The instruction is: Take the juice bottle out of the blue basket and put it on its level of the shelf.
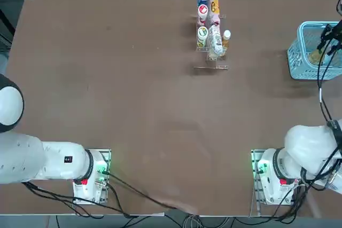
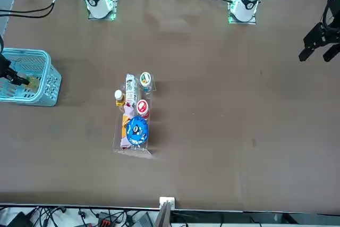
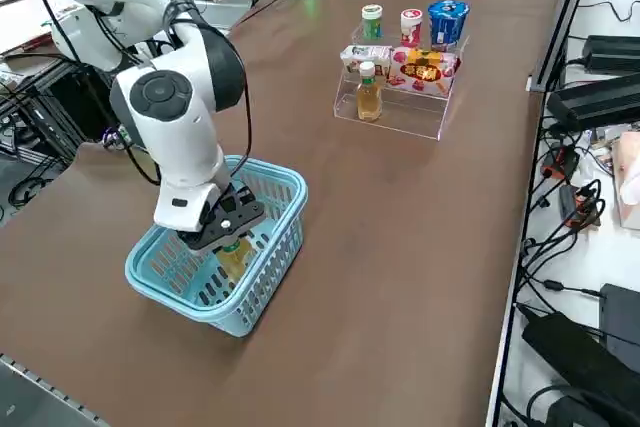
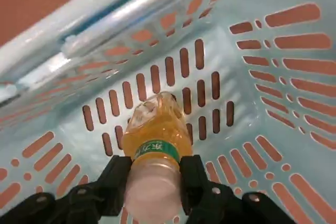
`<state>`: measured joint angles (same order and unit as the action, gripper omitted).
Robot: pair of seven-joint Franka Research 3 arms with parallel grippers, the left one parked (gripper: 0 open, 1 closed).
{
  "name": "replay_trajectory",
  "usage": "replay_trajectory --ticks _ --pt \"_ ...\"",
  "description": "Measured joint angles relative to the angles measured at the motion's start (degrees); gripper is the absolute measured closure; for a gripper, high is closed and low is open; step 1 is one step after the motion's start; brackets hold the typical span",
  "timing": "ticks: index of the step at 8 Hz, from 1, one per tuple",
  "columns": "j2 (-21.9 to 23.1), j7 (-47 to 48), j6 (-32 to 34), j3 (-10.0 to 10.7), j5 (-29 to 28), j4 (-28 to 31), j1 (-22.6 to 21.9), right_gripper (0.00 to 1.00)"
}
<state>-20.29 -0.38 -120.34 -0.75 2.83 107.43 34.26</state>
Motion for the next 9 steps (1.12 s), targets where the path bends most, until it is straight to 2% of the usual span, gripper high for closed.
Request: replay_trajectory --ticks 2,6,8,9 --pt "1.1 -2.8 3.9 0.0 0.0 -2.5 0.0 0.47" --pt "3.9 -6.9 23.8 -0.2 0.5 -14.1 0.0 0.47" --pt "6.7 -7.7 30.7 -1.4 2.9 -18.7 -1.2 0.47" --pt "8.5 -7.9 33.0 -1.9 3.7 -20.1 -3.1 0.47"
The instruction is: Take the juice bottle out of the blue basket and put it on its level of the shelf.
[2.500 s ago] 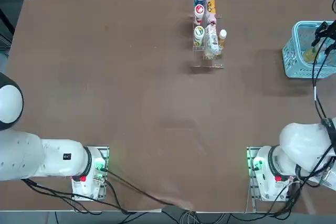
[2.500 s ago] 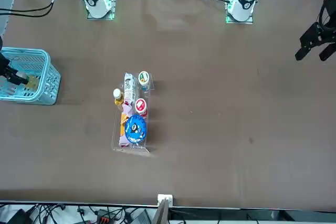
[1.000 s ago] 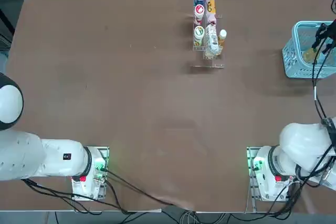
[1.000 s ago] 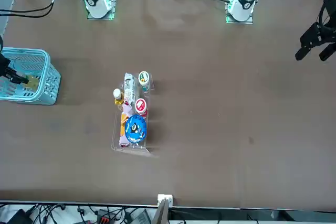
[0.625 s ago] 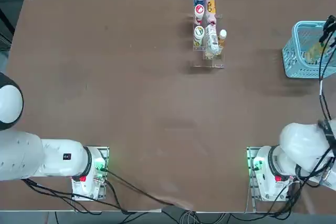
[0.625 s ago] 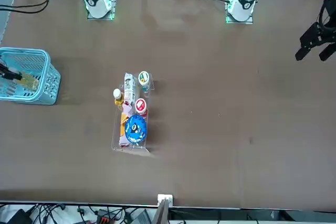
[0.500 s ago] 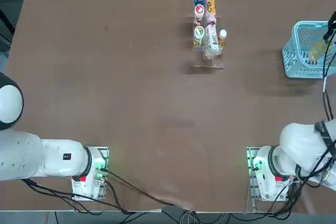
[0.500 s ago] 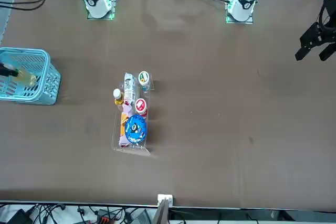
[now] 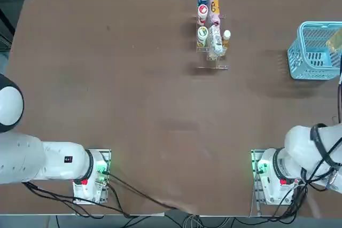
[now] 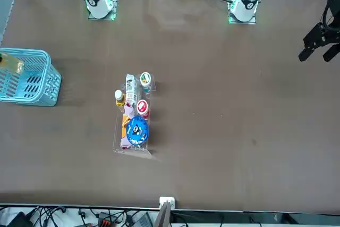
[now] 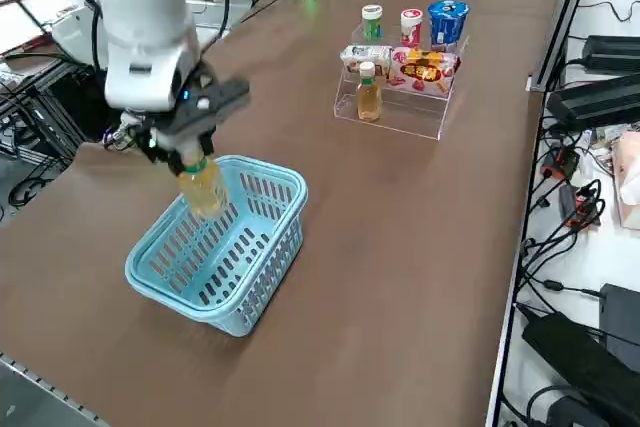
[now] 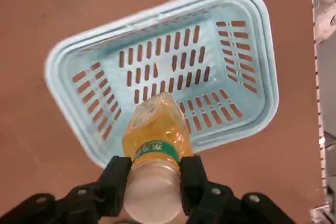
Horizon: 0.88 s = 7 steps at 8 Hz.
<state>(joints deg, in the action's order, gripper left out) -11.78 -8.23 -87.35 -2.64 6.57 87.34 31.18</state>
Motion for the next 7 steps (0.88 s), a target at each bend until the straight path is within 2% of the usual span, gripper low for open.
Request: replay_trajectory --ticks 3,7 --pt "4.1 -7.2 5.2 -0.6 0.5 -3.5 -8.8 0.47" --pt "3.1 -16.6 6.1 -0.8 0.2 -4.8 -21.0 0.47"
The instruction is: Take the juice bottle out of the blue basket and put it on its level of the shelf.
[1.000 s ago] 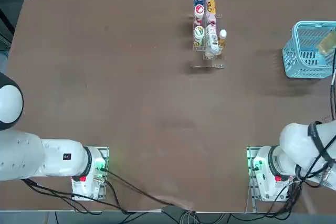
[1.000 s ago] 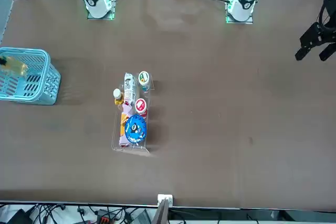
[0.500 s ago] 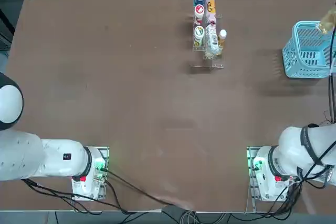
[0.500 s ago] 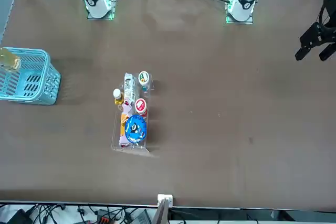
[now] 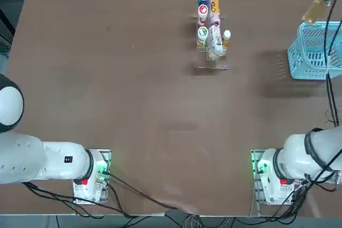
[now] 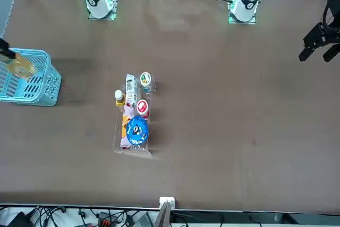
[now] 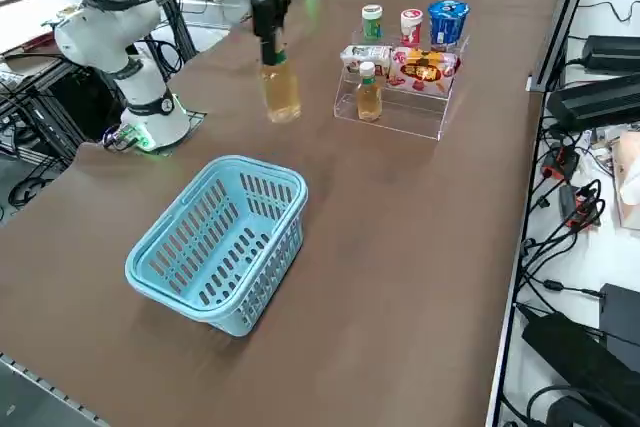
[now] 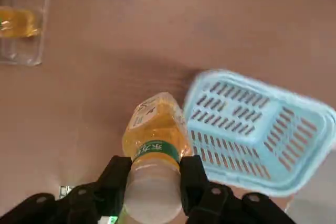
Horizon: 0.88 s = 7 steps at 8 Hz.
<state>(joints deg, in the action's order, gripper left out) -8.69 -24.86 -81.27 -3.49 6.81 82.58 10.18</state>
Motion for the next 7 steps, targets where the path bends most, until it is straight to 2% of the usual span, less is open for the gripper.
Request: replay_trajectory --ticks 2,4,7 --pt "-1.6 -1.8 -1.4 -0.1 -0.8 0.0 -6.0 0.47" --pt "-3.5 -2.6 -4.0 -0.1 -3.1 0.0 -9.2 0.47" --pt "-6.1 -3.7 -8.9 -0.1 -3.5 -0.1 -14.3 0.47"
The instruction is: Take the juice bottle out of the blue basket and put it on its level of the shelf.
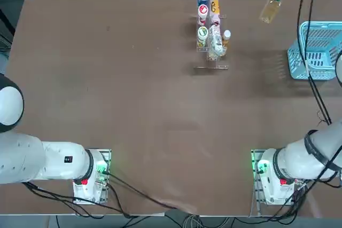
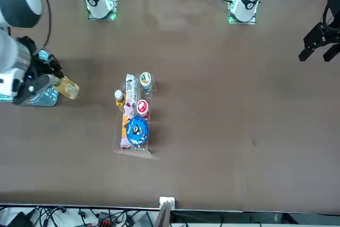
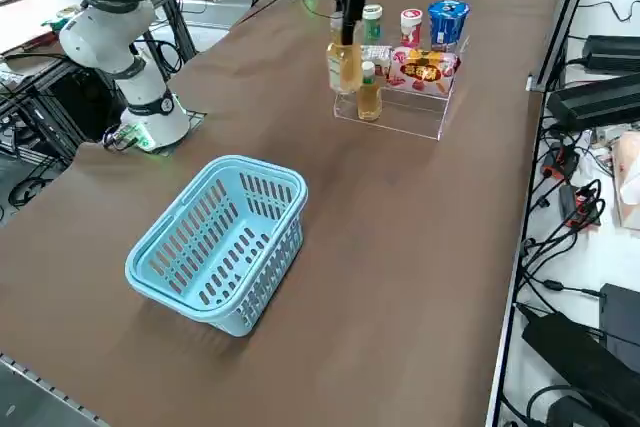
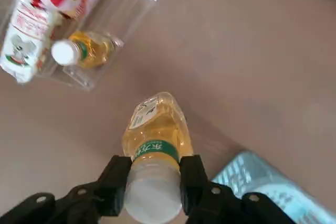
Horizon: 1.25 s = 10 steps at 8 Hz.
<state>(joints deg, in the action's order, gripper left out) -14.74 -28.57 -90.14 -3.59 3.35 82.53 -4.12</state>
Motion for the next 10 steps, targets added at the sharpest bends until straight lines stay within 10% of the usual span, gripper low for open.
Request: replay_trajectory --ticks 10 --pt "-10.8 -6.1 -18.9 0.1 0.0 -0.1 -7.7 0.47"
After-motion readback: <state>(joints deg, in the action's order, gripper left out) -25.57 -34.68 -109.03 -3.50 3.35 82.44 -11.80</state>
